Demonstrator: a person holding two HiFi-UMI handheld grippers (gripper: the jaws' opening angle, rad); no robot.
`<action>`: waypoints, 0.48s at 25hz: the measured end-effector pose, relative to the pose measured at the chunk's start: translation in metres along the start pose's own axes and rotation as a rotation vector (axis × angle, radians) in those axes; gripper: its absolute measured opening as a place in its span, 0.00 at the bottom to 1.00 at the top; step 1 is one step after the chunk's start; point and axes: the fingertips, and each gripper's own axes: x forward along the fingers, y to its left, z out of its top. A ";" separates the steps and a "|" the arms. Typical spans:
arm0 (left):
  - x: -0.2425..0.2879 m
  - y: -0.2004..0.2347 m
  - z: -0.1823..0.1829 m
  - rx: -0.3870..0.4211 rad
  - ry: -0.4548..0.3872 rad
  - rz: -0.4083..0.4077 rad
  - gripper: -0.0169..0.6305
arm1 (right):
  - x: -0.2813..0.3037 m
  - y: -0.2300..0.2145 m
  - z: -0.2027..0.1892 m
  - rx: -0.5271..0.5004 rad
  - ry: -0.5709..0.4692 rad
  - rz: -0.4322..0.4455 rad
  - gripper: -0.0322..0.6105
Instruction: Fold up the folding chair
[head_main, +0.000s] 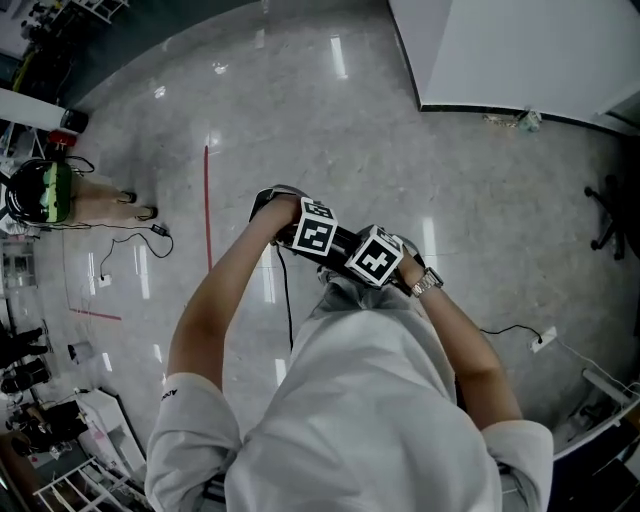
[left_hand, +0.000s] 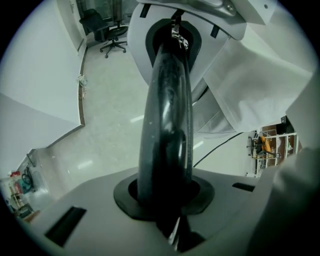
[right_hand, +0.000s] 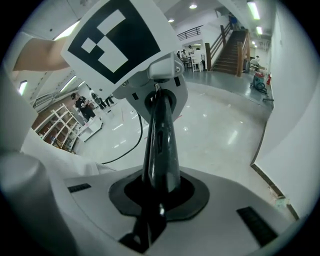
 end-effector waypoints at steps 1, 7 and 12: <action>-0.003 0.007 0.008 0.019 0.010 -0.002 0.13 | -0.006 -0.006 -0.006 0.019 -0.010 -0.005 0.14; -0.024 0.048 0.076 0.205 0.079 0.004 0.13 | -0.045 -0.041 -0.060 0.202 -0.079 -0.078 0.14; -0.036 0.078 0.126 0.393 0.120 0.013 0.14 | -0.074 -0.063 -0.095 0.375 -0.140 -0.143 0.14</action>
